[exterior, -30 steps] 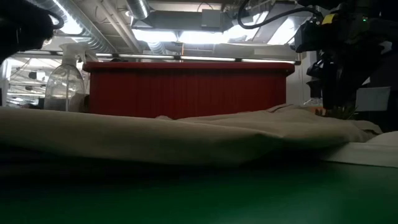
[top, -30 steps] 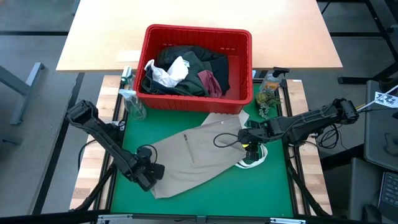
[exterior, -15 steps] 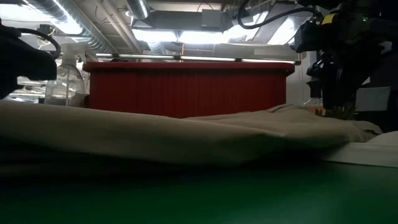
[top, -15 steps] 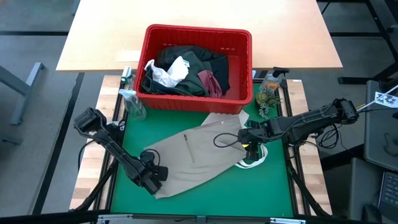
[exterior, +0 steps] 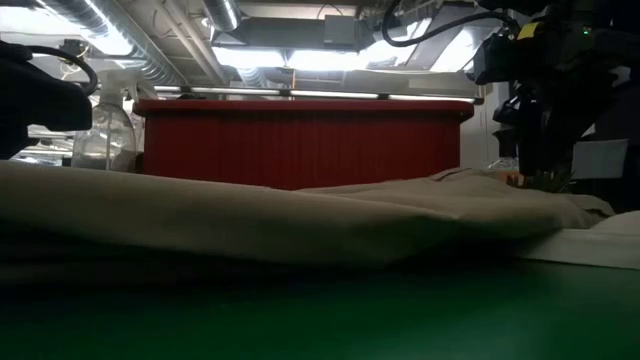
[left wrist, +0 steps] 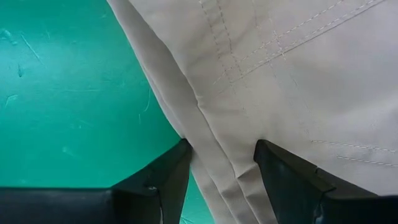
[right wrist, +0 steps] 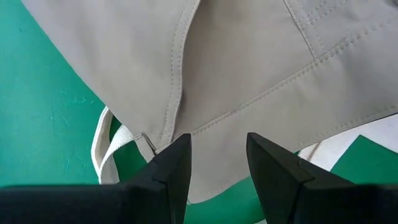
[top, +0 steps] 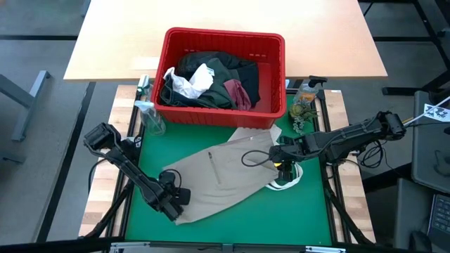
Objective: Fold laundry
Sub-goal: Fold the brown shorts
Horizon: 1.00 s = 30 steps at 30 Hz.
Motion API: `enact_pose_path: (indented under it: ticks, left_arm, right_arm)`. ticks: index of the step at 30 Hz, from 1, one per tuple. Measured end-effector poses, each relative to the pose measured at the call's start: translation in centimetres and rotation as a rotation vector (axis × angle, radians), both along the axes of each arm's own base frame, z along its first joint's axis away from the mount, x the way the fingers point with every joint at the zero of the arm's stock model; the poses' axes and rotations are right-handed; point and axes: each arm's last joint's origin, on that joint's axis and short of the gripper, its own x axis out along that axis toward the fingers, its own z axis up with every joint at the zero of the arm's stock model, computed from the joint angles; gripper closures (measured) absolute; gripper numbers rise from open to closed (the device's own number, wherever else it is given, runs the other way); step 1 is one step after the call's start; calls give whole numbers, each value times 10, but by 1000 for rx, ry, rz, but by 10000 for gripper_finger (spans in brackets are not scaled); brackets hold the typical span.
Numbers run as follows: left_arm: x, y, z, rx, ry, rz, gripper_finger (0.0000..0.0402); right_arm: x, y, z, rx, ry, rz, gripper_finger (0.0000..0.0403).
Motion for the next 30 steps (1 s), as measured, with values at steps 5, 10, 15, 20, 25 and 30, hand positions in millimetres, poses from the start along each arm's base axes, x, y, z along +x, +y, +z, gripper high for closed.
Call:
enact_pose_path:
  ticks: [5,10,15,20,25,30]
  left_arm:
    - [2,1,0,-3,-9,6,254]
    - [4,1,-1,4,-27,8,302]
    - [5,1,-1,19,-54,6,353]
    - [5,1,1,24,-47,-51,392]
    - [-1,1,13,12,-3,-133,394]
    - [-16,-3,33,-65,30,-159,397]
  right_arm:
    - [0,0,0,0,0,0,247]
    - [0,0,0,0,0,0,247]
    - [0,0,0,0,0,0,247]
    - [0,0,0,0,0,0,247]
    - [0,0,0,0,0,0,247]
    - [0,0,0,0,0,0,247]
